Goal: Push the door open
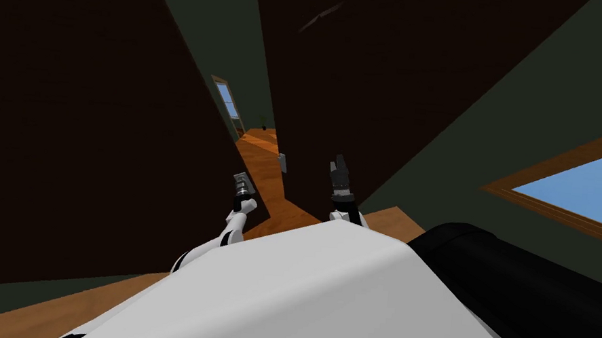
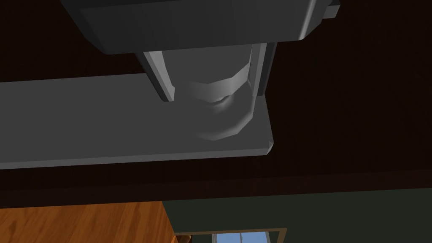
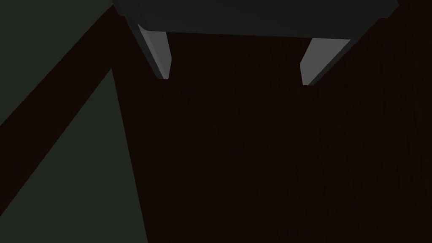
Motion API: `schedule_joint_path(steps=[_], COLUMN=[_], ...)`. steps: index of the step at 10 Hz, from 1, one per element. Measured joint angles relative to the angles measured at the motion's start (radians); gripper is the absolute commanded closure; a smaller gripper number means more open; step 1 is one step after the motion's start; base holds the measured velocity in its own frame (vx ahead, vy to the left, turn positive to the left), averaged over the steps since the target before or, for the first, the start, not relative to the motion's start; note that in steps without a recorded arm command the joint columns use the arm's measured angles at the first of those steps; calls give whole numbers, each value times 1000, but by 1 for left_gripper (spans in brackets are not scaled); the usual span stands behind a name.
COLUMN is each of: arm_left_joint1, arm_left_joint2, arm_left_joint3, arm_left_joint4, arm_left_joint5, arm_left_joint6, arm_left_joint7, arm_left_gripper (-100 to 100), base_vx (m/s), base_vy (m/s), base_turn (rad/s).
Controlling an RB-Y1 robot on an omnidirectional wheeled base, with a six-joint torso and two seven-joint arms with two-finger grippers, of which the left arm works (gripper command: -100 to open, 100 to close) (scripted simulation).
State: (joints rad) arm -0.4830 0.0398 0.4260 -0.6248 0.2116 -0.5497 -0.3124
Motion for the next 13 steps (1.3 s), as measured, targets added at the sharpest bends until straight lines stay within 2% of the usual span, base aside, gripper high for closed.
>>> schedule_joint_path(steps=[1,2,4,6,7,8,10,11,12,13], arm_left_joint1=[-6,-19,-14,-9,-16,-27,-11,-2,5,-11], arm_left_joint2=[6,16,11,9,12,20,7,2,7,16], arm_left_joint3=[19,40,52,87,112,121,126,141,160,171], arm_left_joint4=[2,22,-4,-5,14,32,-19,-42,-41,-7], arm_left_joint5=[8,16,20,33,42,46,46,52,60,64], arm_left_joint6=[-7,-23,-21,-30,-47,-59,-40,-31,-37,-59], arm_left_joint7=[-10,-20,-32,-54,-70,-75,-84,-96,-103,-107], arm_left_gripper=[100,100,100,100,100,100,100,100,100,100], base_vx=[80,55,24,44,42,30,23,56,40,38], base_vy=[56,46,20,64,56,23,11,85,66,44], base_turn=[-175,-67,-55,-196,-94,-5,-51,-221,-95,-146])
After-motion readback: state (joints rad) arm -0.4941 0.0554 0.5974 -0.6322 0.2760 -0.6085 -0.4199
